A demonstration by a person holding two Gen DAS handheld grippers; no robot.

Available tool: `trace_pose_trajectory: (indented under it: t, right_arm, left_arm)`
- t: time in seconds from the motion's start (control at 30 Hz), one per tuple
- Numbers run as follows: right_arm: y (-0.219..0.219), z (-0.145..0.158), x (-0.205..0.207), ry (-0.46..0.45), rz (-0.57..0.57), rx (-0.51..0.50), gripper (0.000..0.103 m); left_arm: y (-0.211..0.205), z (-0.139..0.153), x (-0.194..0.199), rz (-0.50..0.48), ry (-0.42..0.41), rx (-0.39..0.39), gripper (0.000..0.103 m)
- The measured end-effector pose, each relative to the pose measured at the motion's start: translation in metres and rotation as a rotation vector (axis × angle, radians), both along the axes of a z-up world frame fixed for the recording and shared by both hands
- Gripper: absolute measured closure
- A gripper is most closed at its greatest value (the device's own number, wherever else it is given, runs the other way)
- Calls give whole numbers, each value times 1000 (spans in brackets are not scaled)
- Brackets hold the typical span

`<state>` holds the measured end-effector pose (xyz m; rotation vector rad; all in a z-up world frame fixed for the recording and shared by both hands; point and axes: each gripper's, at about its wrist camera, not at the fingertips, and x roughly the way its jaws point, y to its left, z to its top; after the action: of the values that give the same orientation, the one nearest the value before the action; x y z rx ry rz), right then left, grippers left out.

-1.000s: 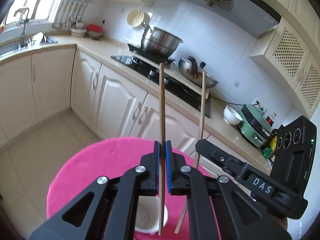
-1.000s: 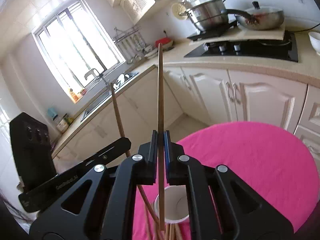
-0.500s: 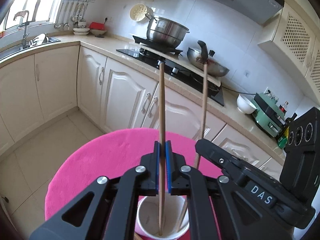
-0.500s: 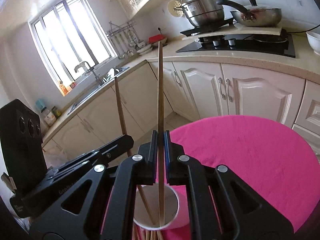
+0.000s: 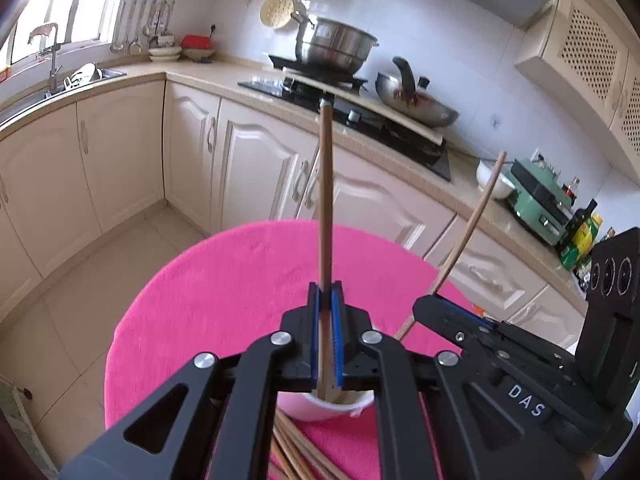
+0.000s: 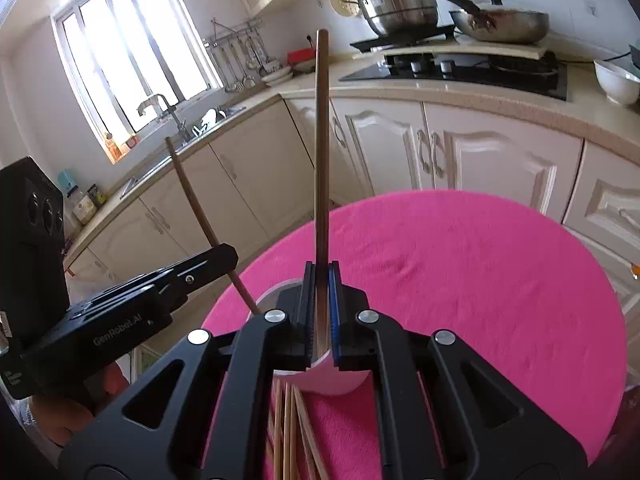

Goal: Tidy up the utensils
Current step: 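Lift both held chopsticks upright and lower them into the white cup, then open both grippers to drop the chopsticks into the cup, then move both open grippers back down to the chopstick pile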

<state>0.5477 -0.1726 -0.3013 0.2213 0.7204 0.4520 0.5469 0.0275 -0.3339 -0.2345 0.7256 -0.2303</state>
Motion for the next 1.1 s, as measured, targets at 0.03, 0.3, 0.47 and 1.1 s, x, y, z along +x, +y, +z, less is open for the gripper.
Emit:
trace_pose_trajectory:
  t: [0.03, 0.3, 0.47, 1.1]
  right_arm:
    - [2, -2, -3, 4, 2, -7, 96]
    - [9, -11, -16, 38, -11, -32, 95]
    - [10, -6, -20, 44, -20, -47, 81]
    - [-1, -43, -46, 171, 12, -189, 60]
  left_arm:
    - [-1, -1, -2, -3, 3, 7, 97]
    - [2, -11, -13, -5, 56, 13, 96]
    - [12, -11, -21, 11, 80, -30, 79]
    - [41, -105, -58, 153, 531, 44, 77]
